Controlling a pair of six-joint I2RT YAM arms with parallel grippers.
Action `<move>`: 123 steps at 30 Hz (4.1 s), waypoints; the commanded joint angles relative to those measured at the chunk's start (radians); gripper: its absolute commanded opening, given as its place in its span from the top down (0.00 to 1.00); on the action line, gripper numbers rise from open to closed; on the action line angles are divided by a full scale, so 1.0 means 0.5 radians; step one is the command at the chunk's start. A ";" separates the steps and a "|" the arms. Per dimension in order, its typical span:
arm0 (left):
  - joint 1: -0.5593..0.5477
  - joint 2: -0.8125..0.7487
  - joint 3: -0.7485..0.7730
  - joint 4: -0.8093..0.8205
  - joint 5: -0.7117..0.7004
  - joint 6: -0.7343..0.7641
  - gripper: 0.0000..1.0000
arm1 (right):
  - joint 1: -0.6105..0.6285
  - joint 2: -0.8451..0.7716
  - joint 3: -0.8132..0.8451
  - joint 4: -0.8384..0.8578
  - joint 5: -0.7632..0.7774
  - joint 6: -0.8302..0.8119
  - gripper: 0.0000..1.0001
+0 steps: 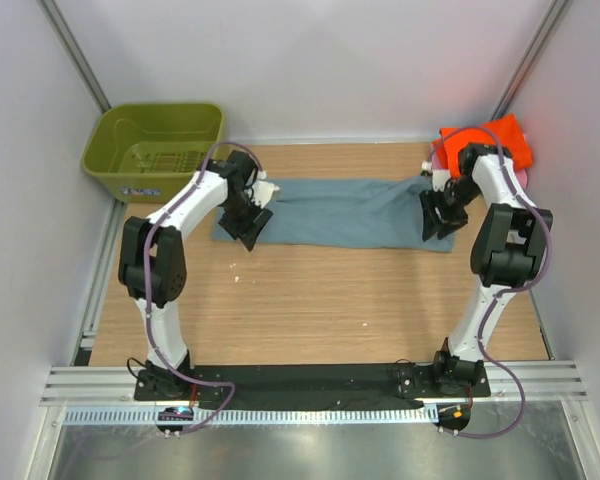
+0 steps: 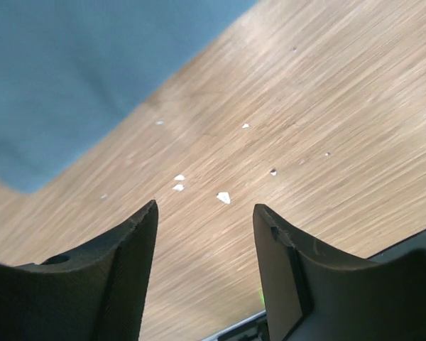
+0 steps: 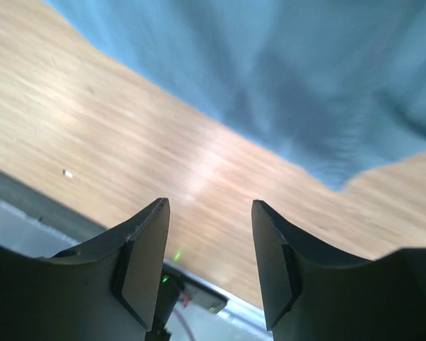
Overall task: Fold and stack the t-shirts
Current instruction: Fold the tshirt
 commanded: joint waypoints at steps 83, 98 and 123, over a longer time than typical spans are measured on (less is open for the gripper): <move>0.070 0.139 -0.144 0.580 -0.335 -0.110 0.52 | 0.344 0.828 1.544 -0.031 0.075 0.055 0.45; 0.070 0.166 -0.227 0.577 -0.265 -0.159 0.53 | 0.457 0.994 1.587 -0.055 0.056 0.033 0.45; 0.070 0.172 -0.270 0.614 -0.249 -0.153 0.54 | 0.466 0.880 1.516 -0.098 0.093 0.021 0.55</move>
